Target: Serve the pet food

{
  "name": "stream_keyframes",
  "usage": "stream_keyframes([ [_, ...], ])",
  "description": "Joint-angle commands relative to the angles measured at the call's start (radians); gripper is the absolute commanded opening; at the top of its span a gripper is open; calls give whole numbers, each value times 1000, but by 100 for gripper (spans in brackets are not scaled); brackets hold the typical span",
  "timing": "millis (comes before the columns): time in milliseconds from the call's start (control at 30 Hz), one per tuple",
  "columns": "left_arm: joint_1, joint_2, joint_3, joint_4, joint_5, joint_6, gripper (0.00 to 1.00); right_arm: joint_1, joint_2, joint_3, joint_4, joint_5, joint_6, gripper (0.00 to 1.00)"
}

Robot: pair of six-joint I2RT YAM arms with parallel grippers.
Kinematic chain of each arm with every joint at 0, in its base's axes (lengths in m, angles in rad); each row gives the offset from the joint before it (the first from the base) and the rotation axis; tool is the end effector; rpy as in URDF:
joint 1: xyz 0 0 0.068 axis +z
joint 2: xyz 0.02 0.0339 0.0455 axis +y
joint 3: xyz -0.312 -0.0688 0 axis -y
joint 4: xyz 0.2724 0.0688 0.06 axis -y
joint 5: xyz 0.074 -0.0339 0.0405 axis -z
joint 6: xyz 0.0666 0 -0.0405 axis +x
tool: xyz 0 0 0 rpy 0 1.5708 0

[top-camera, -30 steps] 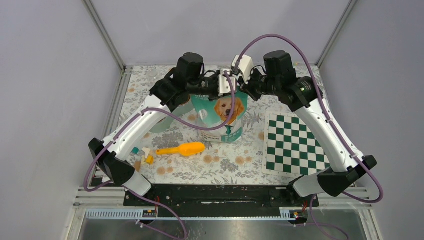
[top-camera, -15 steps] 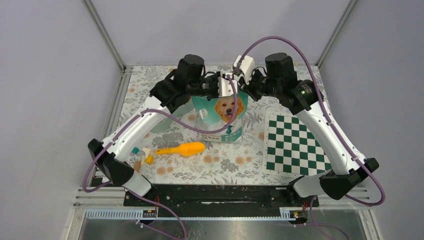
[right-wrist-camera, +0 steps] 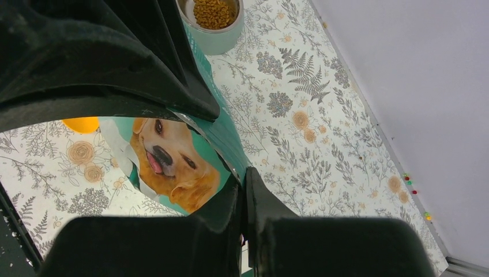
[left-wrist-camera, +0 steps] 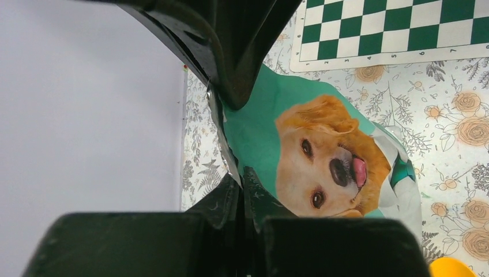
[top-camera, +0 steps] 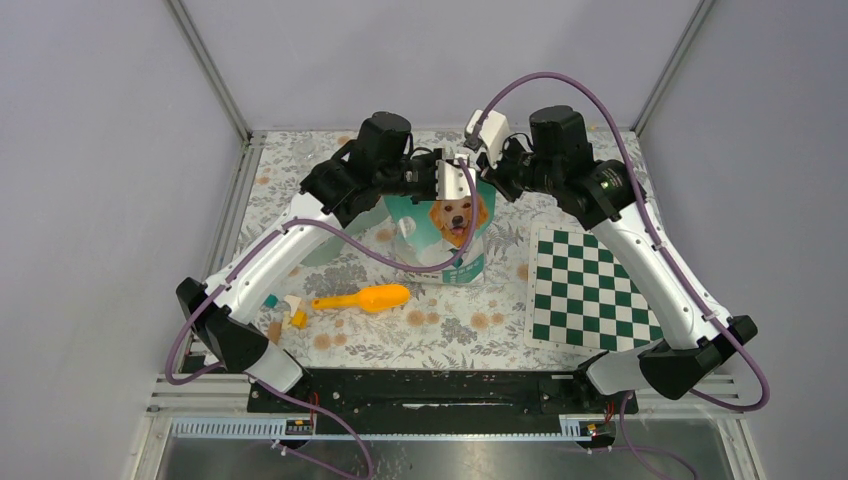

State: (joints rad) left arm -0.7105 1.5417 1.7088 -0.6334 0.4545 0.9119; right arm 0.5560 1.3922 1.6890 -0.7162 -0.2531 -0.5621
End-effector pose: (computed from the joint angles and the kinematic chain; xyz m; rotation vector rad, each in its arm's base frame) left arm 0.2759 -0.2759 0.4697 1.6317 1.1601 -0.3332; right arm 0.2749 0.1904 0.5012 -1.1874 1.5900 0.2477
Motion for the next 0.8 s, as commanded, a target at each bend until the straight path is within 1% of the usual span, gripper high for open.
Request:
stream_keyframes([
  [0, 31, -38, 19, -94, -114, 46, 0, -27, -68, 13, 136, 125, 6, 0],
  [200, 83, -107, -19, -156, -218, 100, 0, -42, -125, -44, 243, 309, 37, 0],
  [300, 115, -129, -29, -181, -245, 111, 0, -45, -142, -73, 297, 365, 51, 0],
  [633, 191, -156, -17, -221, -310, 150, 0, -46, -136, -84, 379, 482, 87, 0],
  [767, 211, -163, -15, -224, -316, 159, 0, -45, -132, -82, 397, 496, 94, 0],
])
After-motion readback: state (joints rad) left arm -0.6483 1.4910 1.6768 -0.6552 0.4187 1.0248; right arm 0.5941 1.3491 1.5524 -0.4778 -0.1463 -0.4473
